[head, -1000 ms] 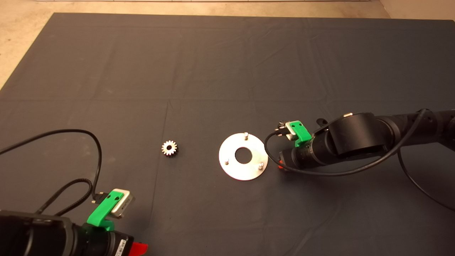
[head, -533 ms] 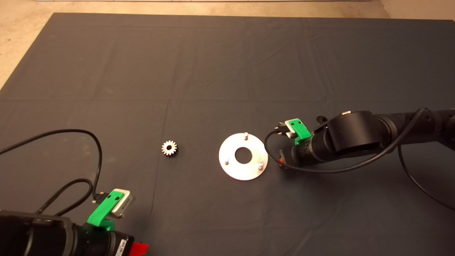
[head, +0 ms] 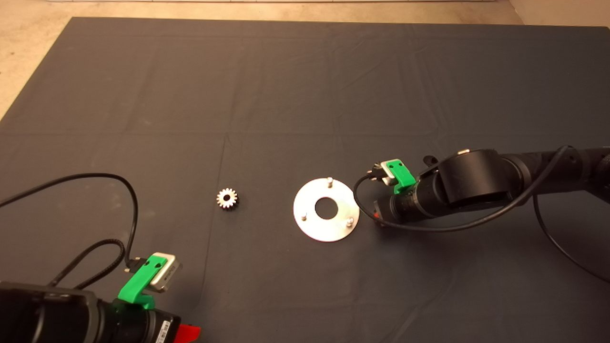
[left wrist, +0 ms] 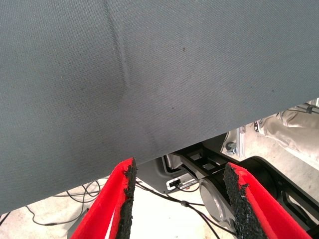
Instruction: Install three planetary gears onto the carrier pins
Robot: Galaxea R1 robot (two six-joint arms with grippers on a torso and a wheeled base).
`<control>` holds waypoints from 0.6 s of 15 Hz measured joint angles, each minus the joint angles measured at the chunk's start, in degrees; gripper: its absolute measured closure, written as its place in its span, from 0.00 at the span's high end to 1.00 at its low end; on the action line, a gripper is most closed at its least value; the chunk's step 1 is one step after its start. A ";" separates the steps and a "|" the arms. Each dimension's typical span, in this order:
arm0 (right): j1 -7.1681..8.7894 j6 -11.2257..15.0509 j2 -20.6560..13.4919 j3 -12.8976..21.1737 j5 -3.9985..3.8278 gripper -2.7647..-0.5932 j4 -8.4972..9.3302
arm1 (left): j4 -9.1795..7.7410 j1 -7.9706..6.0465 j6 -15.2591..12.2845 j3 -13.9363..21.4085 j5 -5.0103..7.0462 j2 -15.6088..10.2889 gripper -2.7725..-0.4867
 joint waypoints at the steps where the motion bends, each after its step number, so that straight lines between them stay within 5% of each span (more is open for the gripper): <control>1: -0.02 0.00 -0.02 0.00 0.00 0.24 0.00 | 0.00 -0.02 0.00 0.00 -0.01 0.00 0.30; 9: -0.02 0.00 -0.02 0.02 -0.02 0.21 -0.24 | 0.00 -0.02 0.00 0.00 -0.95 -0.15 0.30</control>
